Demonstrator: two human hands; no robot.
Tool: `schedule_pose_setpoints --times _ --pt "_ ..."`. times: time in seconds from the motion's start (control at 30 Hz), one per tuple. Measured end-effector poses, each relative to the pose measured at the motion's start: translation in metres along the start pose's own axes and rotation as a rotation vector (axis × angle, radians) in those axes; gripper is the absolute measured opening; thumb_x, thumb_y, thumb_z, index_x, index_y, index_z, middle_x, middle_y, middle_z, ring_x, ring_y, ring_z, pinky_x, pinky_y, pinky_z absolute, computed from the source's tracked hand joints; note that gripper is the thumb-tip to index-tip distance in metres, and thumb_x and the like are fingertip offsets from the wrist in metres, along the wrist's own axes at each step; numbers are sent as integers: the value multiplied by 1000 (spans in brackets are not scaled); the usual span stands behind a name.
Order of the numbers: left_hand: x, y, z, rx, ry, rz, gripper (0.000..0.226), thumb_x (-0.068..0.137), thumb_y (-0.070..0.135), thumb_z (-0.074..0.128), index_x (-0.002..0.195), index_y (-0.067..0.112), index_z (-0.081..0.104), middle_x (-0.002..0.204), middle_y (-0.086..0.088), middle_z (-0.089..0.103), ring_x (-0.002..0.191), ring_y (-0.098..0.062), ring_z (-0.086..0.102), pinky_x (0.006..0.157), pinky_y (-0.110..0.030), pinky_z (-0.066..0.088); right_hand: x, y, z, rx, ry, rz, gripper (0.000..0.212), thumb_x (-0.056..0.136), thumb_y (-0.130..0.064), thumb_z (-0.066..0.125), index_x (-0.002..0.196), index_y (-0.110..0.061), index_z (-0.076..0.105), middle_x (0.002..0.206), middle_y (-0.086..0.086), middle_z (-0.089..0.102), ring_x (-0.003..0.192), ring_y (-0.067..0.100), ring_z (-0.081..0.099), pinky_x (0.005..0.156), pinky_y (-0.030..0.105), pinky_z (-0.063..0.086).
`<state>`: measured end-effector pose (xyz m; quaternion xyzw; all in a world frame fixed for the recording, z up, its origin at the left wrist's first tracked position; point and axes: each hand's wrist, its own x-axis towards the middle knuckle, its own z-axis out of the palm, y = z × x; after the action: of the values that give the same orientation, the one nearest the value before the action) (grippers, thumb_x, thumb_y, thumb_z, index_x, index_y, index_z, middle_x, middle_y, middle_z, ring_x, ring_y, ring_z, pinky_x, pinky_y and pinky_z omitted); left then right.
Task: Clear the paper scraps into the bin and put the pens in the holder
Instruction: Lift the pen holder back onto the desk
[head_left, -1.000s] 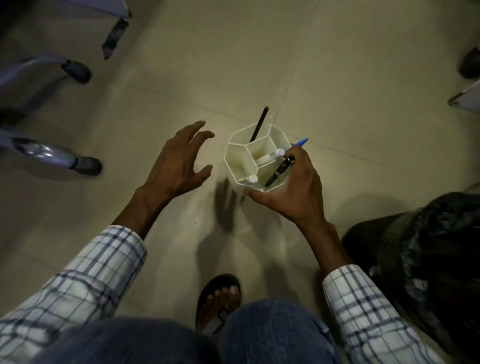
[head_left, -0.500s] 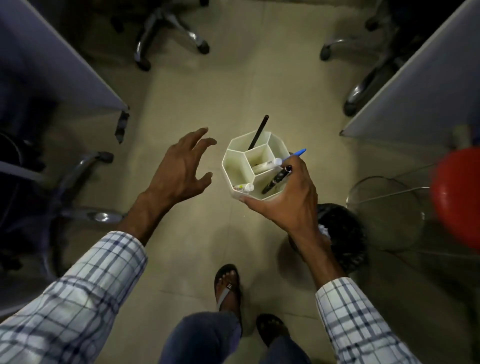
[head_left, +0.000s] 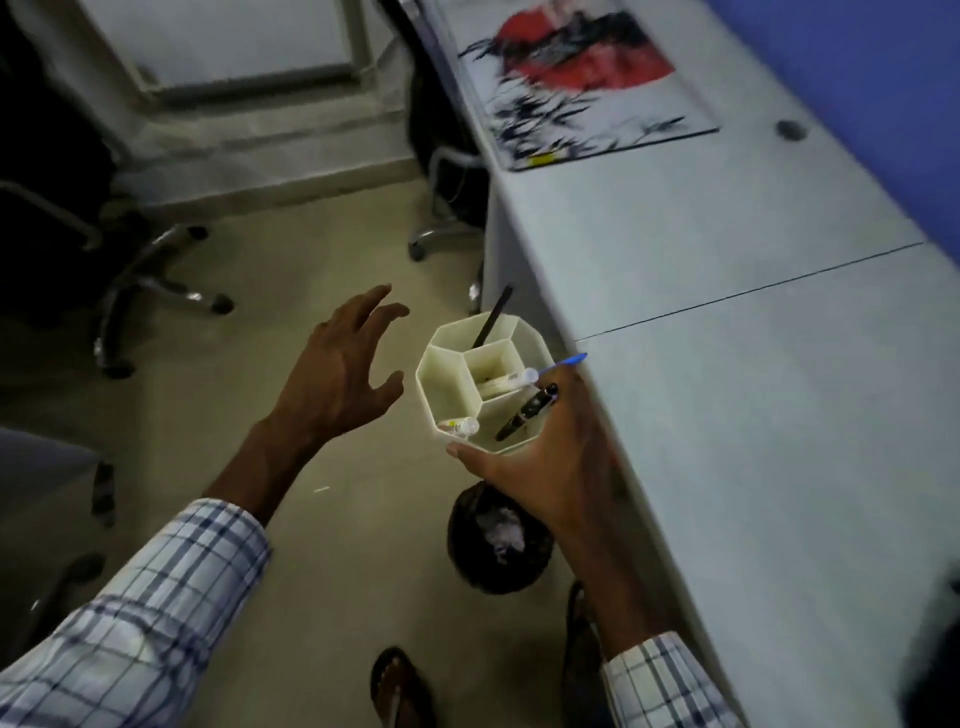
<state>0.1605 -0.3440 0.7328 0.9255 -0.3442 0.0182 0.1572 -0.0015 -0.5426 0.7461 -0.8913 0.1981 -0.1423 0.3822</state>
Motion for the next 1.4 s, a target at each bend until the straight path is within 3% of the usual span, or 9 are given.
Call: schedule_pose_setpoints --times 0.3,0.43,0.6,0.73,1.03,1.23,1.4 --pt "186 207 23 -125 16 261 68 74 33 70 137 19 47 155 -3 35 138 -24 41 105 -40 42 84 94 -193 -75 271 152 91 39 -83 74 104 -25 46 100 -14 53 91 8 58 68 34 56" --pt "249 299 50 -156 -26 346 69 75 31 73 137 20 46 155 -1 34 136 -22 43 94 -39 45 115 150 -274 -112 393 244 95 36 -82 76 106 -25 46 102 -11 56 91 9 59 69 31 56" --pt "303 389 82 -177 -79 432 70 73 28 76 136 18 49 154 -4 37 132 -24 47 94 -37 45 132 220 -346 -149 526 375 102 37 -82 76 114 -21 49 107 -8 59 95 9 59 70 19 45" --pt "330 443 109 -191 -117 475 71 72 27 76 136 17 49 153 -6 38 130 -28 50 94 -40 46 133 272 -383 -175 615 463 106 39 -83 75 120 -19 49 113 -4 62 99 13 62 73 20 48" --pt "339 483 157 -158 -213 482 75 71 32 77 138 14 48 152 -10 40 130 -31 50 96 -44 50 114 340 -390 -211 622 619 111 36 -83 75 122 -18 48 116 -2 62 102 17 63 75 27 53" --pt "329 485 162 -147 -217 462 76 71 30 77 138 13 47 152 -11 40 133 -32 47 97 -44 47 108 352 -380 -234 570 682 116 37 -86 72 126 -16 47 122 1 62 109 20 62 80 36 58" --pt "322 482 158 -129 -218 442 76 72 32 76 139 15 45 153 -9 38 134 -30 46 97 -44 47 103 349 -376 -204 567 677 113 37 -85 73 124 -16 48 119 0 61 106 18 61 78 34 57"
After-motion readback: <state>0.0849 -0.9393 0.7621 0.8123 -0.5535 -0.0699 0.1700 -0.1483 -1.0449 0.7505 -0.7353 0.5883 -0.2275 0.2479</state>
